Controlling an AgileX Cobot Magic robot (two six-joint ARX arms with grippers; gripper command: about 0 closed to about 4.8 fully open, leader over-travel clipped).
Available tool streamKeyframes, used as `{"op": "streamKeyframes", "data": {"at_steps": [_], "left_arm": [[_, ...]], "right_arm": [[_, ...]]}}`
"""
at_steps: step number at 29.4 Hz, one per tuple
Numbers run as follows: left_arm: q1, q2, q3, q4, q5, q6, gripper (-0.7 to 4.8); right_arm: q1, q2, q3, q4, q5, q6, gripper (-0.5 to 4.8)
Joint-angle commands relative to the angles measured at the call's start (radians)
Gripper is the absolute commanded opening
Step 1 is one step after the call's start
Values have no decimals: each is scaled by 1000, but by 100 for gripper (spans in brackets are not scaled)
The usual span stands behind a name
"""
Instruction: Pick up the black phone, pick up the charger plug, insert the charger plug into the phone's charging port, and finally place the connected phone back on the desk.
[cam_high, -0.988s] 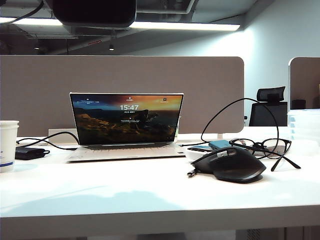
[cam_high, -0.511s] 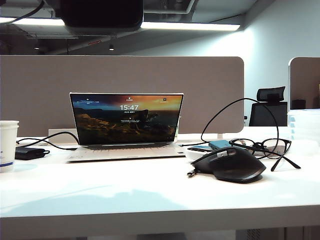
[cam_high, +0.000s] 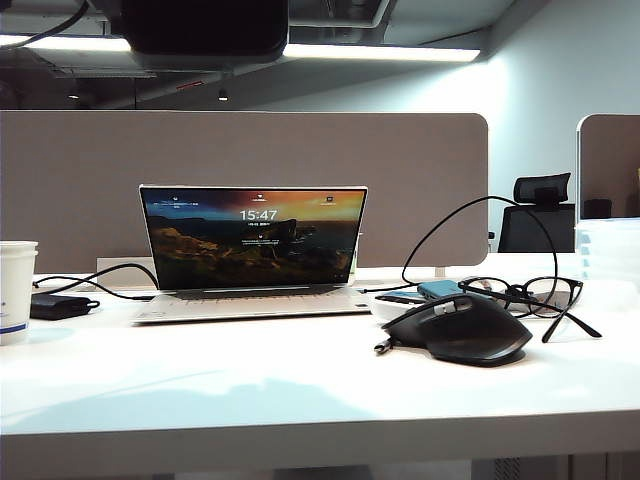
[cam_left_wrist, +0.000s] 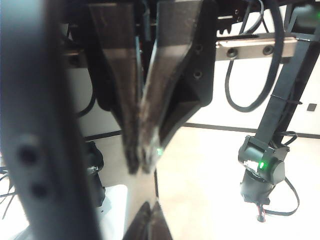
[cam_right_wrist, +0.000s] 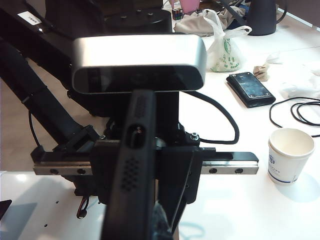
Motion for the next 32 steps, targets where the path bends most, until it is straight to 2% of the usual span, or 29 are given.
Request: {"op": "streamKeyframes", "data": {"at_steps": [1,2,4,9,11,13,16,21,25,28,32], "left_arm": [[0,-3,3,7,0,4,-6],[0,-3,3,7,0,4,-6],[0,-3,3,7,0,4,-6],[0,-3,3,6,-12,23,-6],[0,-3,3,6,-50,23,-6],[0,-3,3,6,-106,23,-6],[0,-3,3,6,-205,23,-6],[0,-3,3,6,-272,19,-6],[0,-3,3,-8,-274,19,-6],[0,-5,6,-38,-290,19,-6],[0,-19,25,-142,-353,19,-6]], "right_arm": [[1,-8,6,29,-4,-2,-1],[1,-8,6,29,-3,-2,19],[0,-8,6,26,0,6,128],[-34,-37,6,16,10,10,140],[-71,-68,6,-8,43,13,140],[-114,-99,6,-51,78,13,139],[-168,-147,6,-145,217,13,129],[-175,-166,6,-234,392,24,-7],[-172,-160,6,-274,412,82,-6],[-171,-150,6,-274,417,173,-6],[-171,-150,6,-272,499,237,-6]]}}
